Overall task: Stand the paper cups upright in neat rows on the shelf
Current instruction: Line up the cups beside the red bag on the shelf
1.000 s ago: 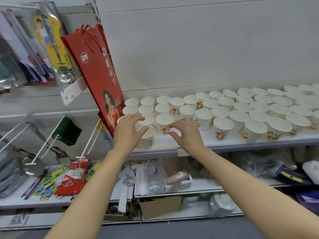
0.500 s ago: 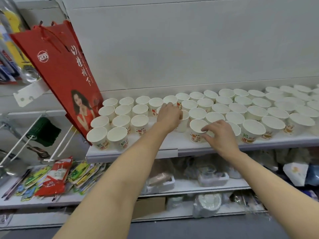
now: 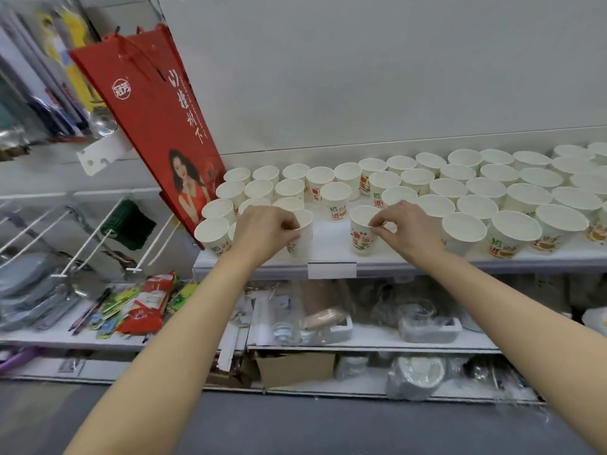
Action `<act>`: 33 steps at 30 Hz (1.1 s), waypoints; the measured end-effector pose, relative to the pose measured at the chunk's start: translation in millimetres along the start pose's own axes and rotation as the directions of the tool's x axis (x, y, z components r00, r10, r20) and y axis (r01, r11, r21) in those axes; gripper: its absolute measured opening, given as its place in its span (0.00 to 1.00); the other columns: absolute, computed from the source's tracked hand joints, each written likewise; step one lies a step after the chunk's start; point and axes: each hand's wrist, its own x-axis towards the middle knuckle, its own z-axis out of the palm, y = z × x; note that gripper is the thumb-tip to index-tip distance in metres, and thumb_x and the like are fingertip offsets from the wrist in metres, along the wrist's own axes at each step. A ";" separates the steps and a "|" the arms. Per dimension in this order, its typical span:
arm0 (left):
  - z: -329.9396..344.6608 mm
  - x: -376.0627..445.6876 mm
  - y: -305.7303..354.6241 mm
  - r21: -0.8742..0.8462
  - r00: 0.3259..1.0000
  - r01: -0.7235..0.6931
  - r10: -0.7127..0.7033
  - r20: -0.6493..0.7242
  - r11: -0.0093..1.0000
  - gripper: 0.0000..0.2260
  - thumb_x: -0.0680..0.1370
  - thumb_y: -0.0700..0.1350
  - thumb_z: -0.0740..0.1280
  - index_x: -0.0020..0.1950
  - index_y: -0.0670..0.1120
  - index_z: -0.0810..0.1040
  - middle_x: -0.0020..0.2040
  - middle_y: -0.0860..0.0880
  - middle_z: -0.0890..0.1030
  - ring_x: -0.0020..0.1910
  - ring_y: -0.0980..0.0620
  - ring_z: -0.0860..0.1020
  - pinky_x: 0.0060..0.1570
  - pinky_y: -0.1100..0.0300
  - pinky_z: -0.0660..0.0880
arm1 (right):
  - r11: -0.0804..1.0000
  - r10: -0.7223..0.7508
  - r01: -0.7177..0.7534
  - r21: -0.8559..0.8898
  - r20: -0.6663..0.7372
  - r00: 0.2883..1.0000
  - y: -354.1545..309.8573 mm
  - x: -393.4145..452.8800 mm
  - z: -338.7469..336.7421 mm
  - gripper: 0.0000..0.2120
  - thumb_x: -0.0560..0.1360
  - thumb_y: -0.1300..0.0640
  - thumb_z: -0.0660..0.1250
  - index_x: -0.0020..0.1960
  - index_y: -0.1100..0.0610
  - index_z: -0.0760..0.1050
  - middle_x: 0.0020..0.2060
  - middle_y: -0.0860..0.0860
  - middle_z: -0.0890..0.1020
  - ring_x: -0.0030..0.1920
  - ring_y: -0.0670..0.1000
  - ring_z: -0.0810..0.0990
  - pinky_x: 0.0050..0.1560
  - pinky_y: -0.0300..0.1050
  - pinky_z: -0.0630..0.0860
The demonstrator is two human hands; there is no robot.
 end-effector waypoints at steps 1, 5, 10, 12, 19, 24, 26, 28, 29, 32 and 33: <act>2.2 -2.9 -3.6 0.015 1.000 0.014 -0.013 -0.012 1.000 0.03 0.73 0.51 0.71 0.44 0.54 0.85 0.42 0.55 0.85 0.45 0.51 0.80 0.39 0.59 0.66 | 1.000 -0.003 0.003 -0.009 0.001 1.000 -3.4 1.9 2.6 0.03 0.73 0.54 0.71 0.46 0.50 0.82 0.44 0.45 0.84 0.48 0.51 0.77 0.50 0.49 0.71; 10.2 -5.9 -9.0 0.057 0.997 0.047 -0.043 -0.064 0.997 0.06 0.75 0.52 0.70 0.44 0.53 0.85 0.43 0.53 0.85 0.45 0.49 0.80 0.39 0.58 0.67 | 0.999 0.011 -0.010 -0.030 0.023 1.000 -13.9 8.9 11.7 0.04 0.74 0.53 0.71 0.48 0.50 0.82 0.45 0.47 0.84 0.49 0.52 0.77 0.52 0.50 0.71; 13.9 -6.1 -4.9 0.143 0.998 0.005 0.004 -0.062 0.990 0.06 0.76 0.51 0.69 0.46 0.52 0.85 0.43 0.51 0.85 0.45 0.47 0.79 0.43 0.57 0.63 | 0.999 0.014 -0.012 -0.045 0.047 0.999 -20.1 15.7 17.2 0.04 0.74 0.53 0.70 0.47 0.49 0.82 0.45 0.46 0.84 0.50 0.51 0.76 0.53 0.50 0.71; 15.9 -8.7 -5.8 0.162 0.998 -0.007 0.018 -0.063 0.987 0.07 0.76 0.51 0.69 0.46 0.52 0.85 0.42 0.50 0.85 0.44 0.46 0.79 0.43 0.58 0.62 | 0.999 0.008 -0.006 -0.047 0.048 0.999 -20.1 15.7 17.9 0.04 0.74 0.53 0.70 0.47 0.49 0.82 0.45 0.47 0.84 0.49 0.51 0.76 0.52 0.51 0.72; 16.7 -12.6 -8.3 0.177 0.998 0.011 -0.001 -0.060 0.984 0.06 0.75 0.51 0.69 0.46 0.52 0.85 0.43 0.51 0.85 0.47 0.47 0.79 0.44 0.57 0.64 | 1.000 -0.013 0.014 -0.023 0.039 0.999 -19.6 14.4 17.9 0.04 0.74 0.54 0.70 0.47 0.51 0.83 0.45 0.47 0.84 0.49 0.51 0.76 0.51 0.49 0.73; 14.1 0.0 10.4 0.027 0.986 -0.025 0.029 -0.167 0.999 0.16 0.72 0.56 0.74 0.57 0.54 0.81 0.54 0.55 0.82 0.55 0.51 0.77 0.51 0.55 0.71 | 0.998 -0.053 0.053 0.020 0.035 0.998 -15.7 12.7 17.2 0.04 0.74 0.55 0.71 0.47 0.52 0.83 0.44 0.48 0.84 0.49 0.51 0.76 0.47 0.46 0.73; 20.8 9.8 35.5 -0.009 0.987 -0.125 0.124 -0.102 0.992 0.17 0.72 0.54 0.74 0.60 0.54 0.80 0.58 0.55 0.81 0.58 0.52 0.76 0.54 0.55 0.73 | 0.996 -0.078 0.076 0.041 0.048 0.996 -12.5 13.6 16.7 0.04 0.73 0.56 0.71 0.47 0.53 0.83 0.44 0.48 0.84 0.49 0.51 0.76 0.47 0.46 0.72; 31.5 19.5 59.6 0.029 0.971 -0.239 0.239 0.008 0.971 0.17 0.73 0.53 0.74 0.61 0.54 0.79 0.61 0.55 0.80 0.61 0.52 0.74 0.59 0.55 0.72 | 0.993 -0.101 0.097 0.063 0.059 0.993 -9.6 15.4 14.7 0.04 0.73 0.56 0.71 0.47 0.53 0.83 0.43 0.48 0.84 0.49 0.50 0.76 0.47 0.45 0.72; 35.8 25.5 66.0 0.034 0.961 -0.274 0.272 0.056 0.961 0.16 0.73 0.53 0.73 0.61 0.54 0.80 0.61 0.55 0.80 0.61 0.52 0.73 0.60 0.55 0.71 | 0.992 -0.108 0.104 0.069 0.067 0.992 -7.9 16.3 13.5 0.04 0.74 0.56 0.71 0.47 0.53 0.83 0.43 0.47 0.84 0.50 0.50 0.75 0.46 0.45 0.71; 33.1 45.7 62.6 -0.215 0.975 -0.150 0.180 0.130 0.965 0.15 0.72 0.45 0.74 0.58 0.56 0.82 0.57 0.58 0.81 0.57 0.58 0.75 0.58 0.57 0.73 | 0.991 -0.125 0.120 0.062 0.087 0.988 -1.9 17.7 11.0 0.05 0.74 0.56 0.70 0.48 0.53 0.83 0.45 0.47 0.83 0.51 0.49 0.74 0.46 0.45 0.72; 28.4 53.8 56.2 -0.277 0.985 -0.078 0.117 0.126 0.958 0.16 0.71 0.41 0.72 0.56 0.55 0.83 0.56 0.58 0.82 0.55 0.59 0.76 0.57 0.58 0.74 | 0.990 -0.129 0.124 0.061 0.090 0.988 -0.1 17.8 10.6 0.05 0.74 0.56 0.70 0.49 0.53 0.83 0.45 0.47 0.83 0.51 0.49 0.74 0.47 0.45 0.72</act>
